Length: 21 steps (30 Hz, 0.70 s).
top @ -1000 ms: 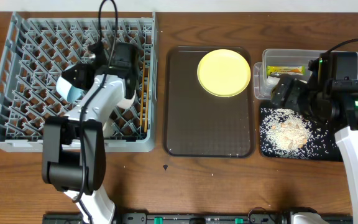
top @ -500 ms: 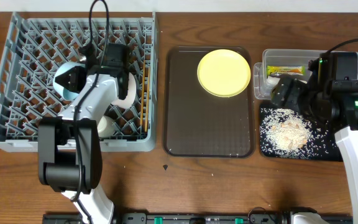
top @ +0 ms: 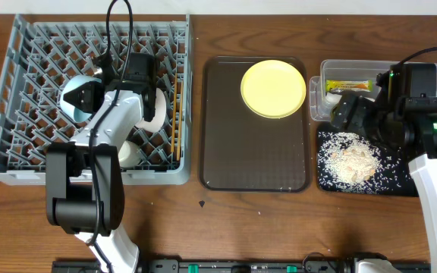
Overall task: Sort waste into correct bins and load items into the dishwasher
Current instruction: 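Lower the blue bowl into the dish rack and release it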
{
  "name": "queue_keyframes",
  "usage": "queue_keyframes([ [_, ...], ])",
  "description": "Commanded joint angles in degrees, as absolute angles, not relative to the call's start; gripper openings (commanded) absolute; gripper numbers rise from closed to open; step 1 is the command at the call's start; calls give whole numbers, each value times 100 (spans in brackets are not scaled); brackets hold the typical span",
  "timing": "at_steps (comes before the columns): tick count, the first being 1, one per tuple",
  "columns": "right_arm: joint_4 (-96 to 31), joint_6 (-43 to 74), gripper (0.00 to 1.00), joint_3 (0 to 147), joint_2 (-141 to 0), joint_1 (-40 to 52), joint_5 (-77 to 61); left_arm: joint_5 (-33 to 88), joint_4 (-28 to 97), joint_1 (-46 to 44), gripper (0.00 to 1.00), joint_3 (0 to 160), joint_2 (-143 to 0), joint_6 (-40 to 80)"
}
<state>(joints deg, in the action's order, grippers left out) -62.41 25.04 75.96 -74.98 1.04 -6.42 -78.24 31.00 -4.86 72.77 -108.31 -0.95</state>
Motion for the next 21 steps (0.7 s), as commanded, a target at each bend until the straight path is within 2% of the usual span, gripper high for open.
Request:
queue_keyframes([
  [1,-6261,2508,99,7636,-7496,119,-648,-7688,3050,-419,8,7244,-10833,161],
  [9,-6261,2508,99,7636,-7496,119,-648,-7105,3055,-419,8,7244,-10833,526],
  [21,-6263,2508,99,7636,-7496,119,-650,-8195,3052,-419,8,7262,-10816,521],
])
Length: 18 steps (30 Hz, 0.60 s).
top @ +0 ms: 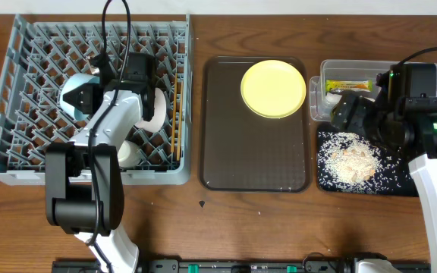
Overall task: Sort waste into correct bins and load items into the dishwasher
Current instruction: 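Lower the blue bowl into the dish rack and release it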
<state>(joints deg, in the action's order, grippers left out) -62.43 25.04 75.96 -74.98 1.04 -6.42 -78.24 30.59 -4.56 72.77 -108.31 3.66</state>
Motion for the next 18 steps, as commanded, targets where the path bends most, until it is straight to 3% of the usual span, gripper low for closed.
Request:
queue_keyframes([
  [1,-6263,2510,99,7636,-7496,119,-650,-8195,3046,-419,8,7262,-10816,523],
  [14,-6263,2528,99,7636,-7496,119,-714,-7236,2877,-429,8,7260,-10822,528],
  [18,-6263,2528,99,7636,-7496,119,-714,-7212,2936,-436,15,7260,-10822,528],
])
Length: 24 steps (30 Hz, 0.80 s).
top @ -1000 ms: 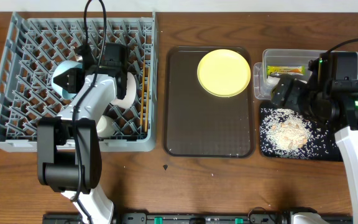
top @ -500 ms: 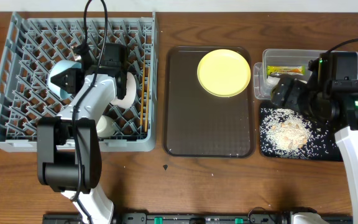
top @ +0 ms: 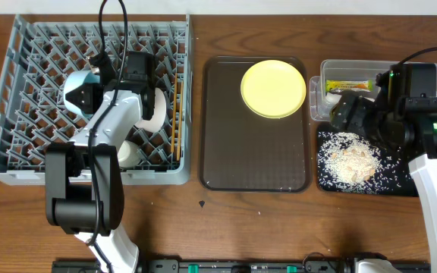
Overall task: Sort waste into correct bins and load items into the dishwasher
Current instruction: 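Lower the blue bowl into the dish rack and release it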
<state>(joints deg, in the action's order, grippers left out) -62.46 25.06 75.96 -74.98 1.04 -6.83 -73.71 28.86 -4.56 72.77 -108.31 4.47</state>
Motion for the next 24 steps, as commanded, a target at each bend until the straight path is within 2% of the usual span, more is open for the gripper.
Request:
queue_keyframes([
  [1,-6263,2528,99,7636,-7496,119,-714,-7142,2950,-436,17,7260,-10822,526],
  [4,-6263,2528,99,7636,-7496,119,-714,-6801,3081,-449,24,7260,-10822,526],
  [21,-6224,2528,99,7636,-7496,119,-714,-6469,3568,-1026,25,7262,-10348,523],
  [24,-6219,2528,99,7636,-7496,119,-714,-6464,3828,-1120,33,7262,-10328,526],
])
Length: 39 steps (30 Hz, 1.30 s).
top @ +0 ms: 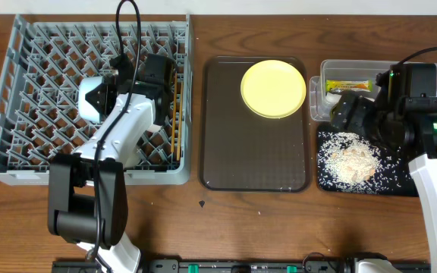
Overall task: Sort waste into correct bins and load items into the dishwasher
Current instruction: 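Lower the blue bowl into the dish rack and release it, then reach the left gripper to the yellow plate and grasp its rim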
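My left gripper hangs over the middle of the grey dish rack, shut on a light blue bowl that shows only partly under the fingers. A yellow plate lies at the far end of the dark brown tray. My right gripper hovers over the edge between the clear bin and the black tray of spilled rice and food scraps. Whether its fingers are open is hidden from above.
A white cup peeks out beside my left arm in the rack, and wooden chopsticks stand along the rack's right wall. A yellow-green wrapper lies in the clear bin. Bare wooden table runs along the front.
My left gripper has moved right with the blue bowl, from the rack's left-middle to nearer its centre, and the arm has swung right over the white cups. The right arm is unchanged.
At first my left gripper held the blue bowl low over the rack's left-middle. It stayed there with small shifts up the rack for two moments. Now it holds the bowl further right. The plate, bins and right arm have kept their places throughout.
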{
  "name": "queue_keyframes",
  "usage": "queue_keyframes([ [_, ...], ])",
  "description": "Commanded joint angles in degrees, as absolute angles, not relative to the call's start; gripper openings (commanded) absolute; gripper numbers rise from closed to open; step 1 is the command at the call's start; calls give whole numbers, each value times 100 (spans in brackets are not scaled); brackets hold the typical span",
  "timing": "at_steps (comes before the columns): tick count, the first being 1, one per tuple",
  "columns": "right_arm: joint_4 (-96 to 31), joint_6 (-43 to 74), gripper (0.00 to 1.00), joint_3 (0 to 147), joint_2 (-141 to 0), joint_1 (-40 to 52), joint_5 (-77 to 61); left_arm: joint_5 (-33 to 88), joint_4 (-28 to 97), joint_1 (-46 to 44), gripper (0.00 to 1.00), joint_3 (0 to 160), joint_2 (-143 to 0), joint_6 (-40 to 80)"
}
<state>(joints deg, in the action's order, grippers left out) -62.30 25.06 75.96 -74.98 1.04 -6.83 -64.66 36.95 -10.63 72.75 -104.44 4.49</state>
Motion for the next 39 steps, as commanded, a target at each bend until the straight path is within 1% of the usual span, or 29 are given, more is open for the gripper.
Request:
queue_keyframes([
  [1,-6215,2528,99,7636,-7496,119,-714,-6370,3903,-1227,36,7262,-10296,523],
  [5,-6195,2528,99,7636,-7496,119,-714,-5476,3900,-1579,41,7262,-10042,526],
  [7,-6204,2528,99,7636,-7496,119,-714,-5081,3894,-1737,46,7262,-9856,528],
  [12,-6233,2528,99,7636,-7496,119,-714,-3940,3942,-2067,49,7264,-9229,532],
  [14,-6233,2528,99,7636,-7496,119,-714,-3050,3938,-2206,49,7266,-8938,576],
  [17,-6233,2528,99,7636,-7496,119,-714,-985,3750,-2408,49,7266,-8619,1000],
  [19,-6233,2528,99,7636,-7496,119,-714,75,3483,-2521,49,7264,-8611,1188],
  [21,-6235,2528,99,7636,-7496,119,-714,679,3181,-2655,49,7260,-8713,1363],
  [30,-6239,2530,99,7636,-7496,119,-714,731,1863,-3157,49,7262,-10145,2220],
  [39,-6239,2530,99,7634,-7498,119,-714,733,972,-3277,49,7262,-11192,2891],
])
